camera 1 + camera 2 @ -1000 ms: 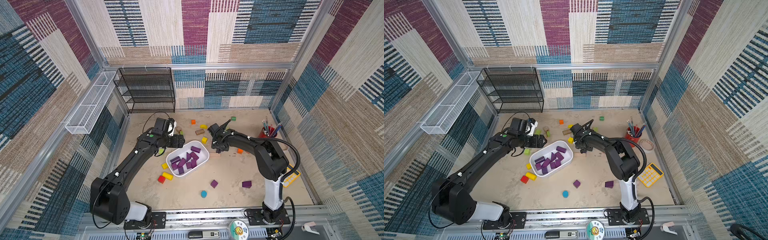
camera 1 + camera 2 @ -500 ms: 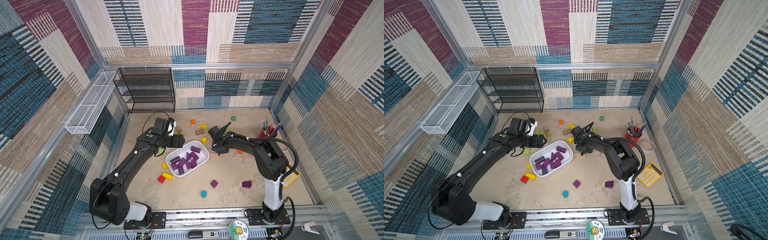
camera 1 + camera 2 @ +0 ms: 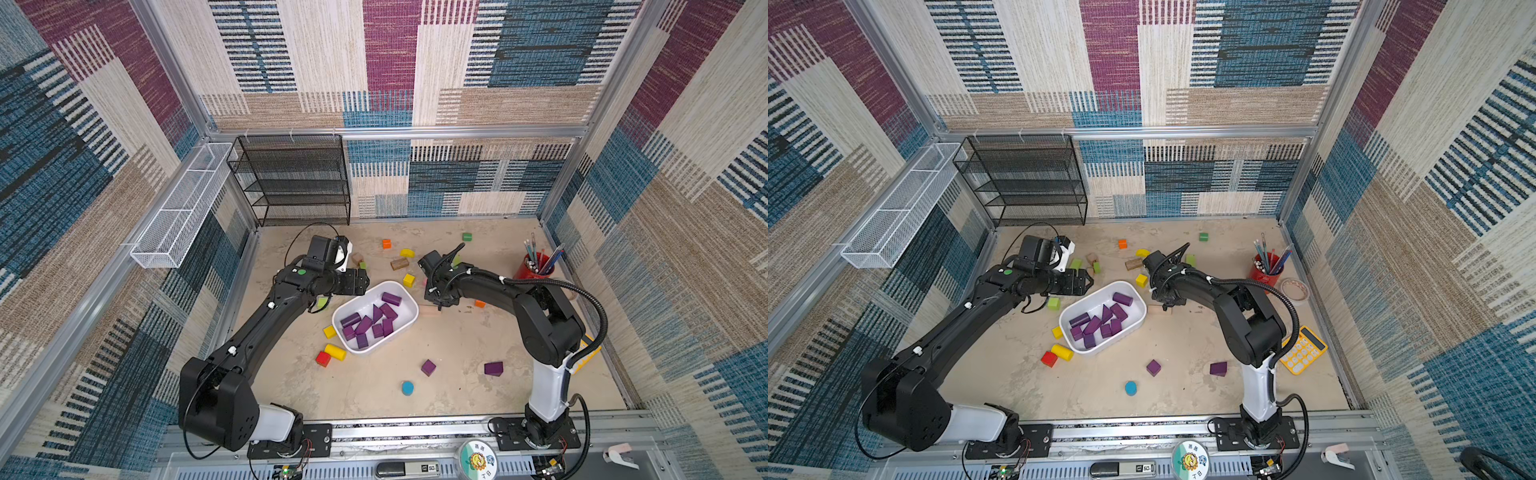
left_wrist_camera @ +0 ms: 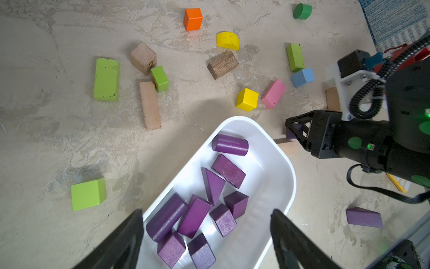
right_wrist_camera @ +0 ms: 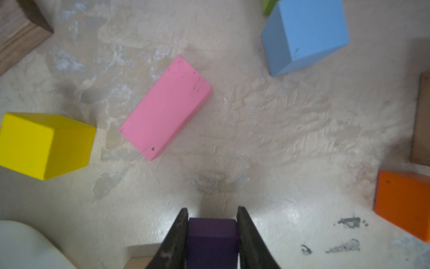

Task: Pick purple bricks into the storage bin
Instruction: Pick up the building block from the center of the board.

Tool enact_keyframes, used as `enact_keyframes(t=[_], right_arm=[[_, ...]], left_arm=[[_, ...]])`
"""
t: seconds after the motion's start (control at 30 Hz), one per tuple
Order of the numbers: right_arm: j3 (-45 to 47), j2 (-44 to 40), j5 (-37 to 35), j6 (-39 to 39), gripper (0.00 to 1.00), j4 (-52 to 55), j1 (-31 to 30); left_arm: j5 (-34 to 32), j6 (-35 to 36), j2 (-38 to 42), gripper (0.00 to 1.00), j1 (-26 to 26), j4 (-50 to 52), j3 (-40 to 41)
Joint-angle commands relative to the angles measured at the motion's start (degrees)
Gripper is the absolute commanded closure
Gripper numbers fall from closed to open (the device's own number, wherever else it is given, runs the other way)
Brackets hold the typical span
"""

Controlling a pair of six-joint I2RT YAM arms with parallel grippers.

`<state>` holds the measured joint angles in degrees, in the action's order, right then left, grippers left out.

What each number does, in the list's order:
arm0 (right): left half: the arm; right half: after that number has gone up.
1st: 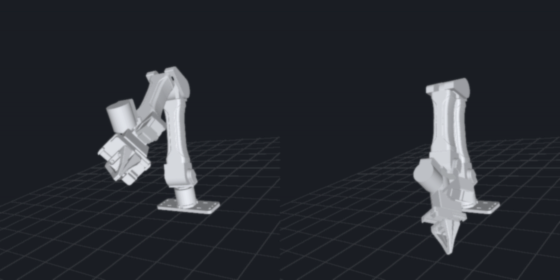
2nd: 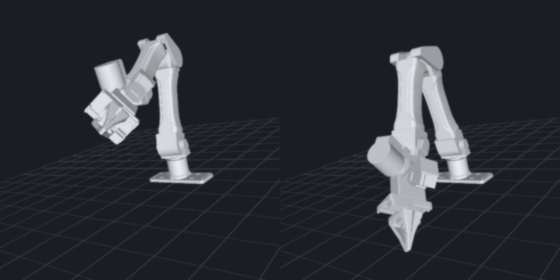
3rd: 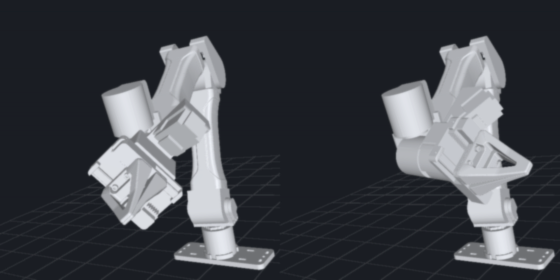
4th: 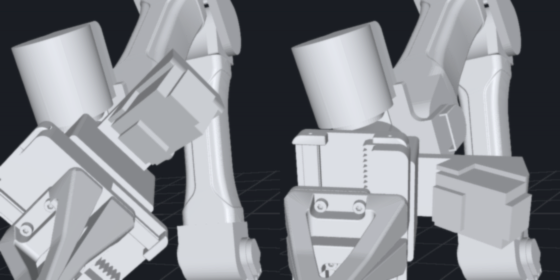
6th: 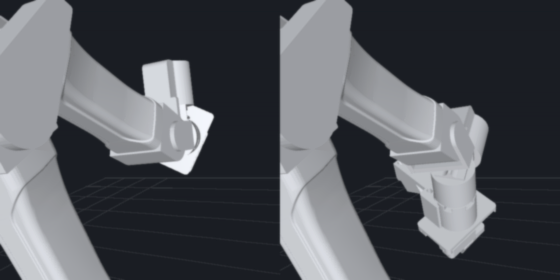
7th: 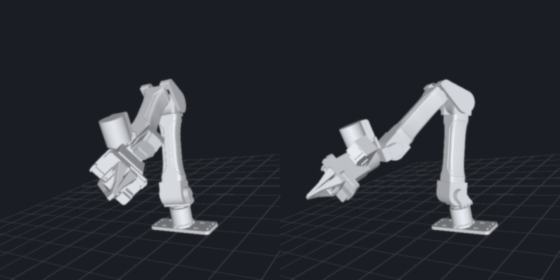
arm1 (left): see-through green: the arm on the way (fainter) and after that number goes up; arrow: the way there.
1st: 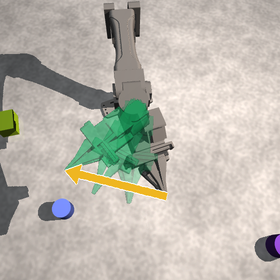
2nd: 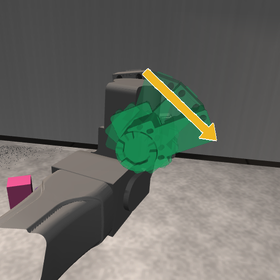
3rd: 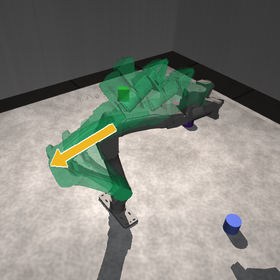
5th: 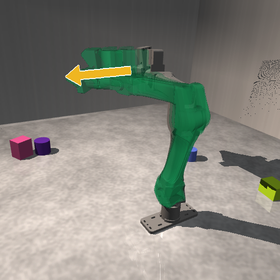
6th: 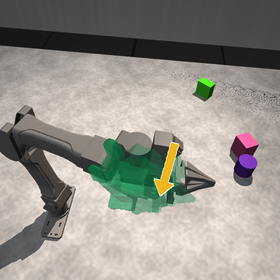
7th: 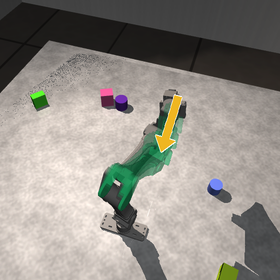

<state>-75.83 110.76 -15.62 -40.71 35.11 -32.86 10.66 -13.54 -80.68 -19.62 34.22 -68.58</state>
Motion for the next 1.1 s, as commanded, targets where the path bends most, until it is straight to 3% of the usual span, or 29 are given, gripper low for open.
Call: enact_keyframes(t=[0.0,0.43,1.07], right_arm=[[-0.7,-1.1,-1.4,0.0,0.67,0.9,-0.1],[-4.4,-4.5,-3.2,0.7,0.67,4.0,-2.2],[-15.5,-2.5,-2.1,0.6,0.67,6.9,-13.7]], left_arm=[[-0.4,0.4,-0.1,0.13,0.0,-0.1,-0.1],[-1.5,1.0,-0.3,0.13,0.1,-0.1,-0.2],[-1.1,0.2,-0.5,0.12,4.2,0.0,-0.3]])
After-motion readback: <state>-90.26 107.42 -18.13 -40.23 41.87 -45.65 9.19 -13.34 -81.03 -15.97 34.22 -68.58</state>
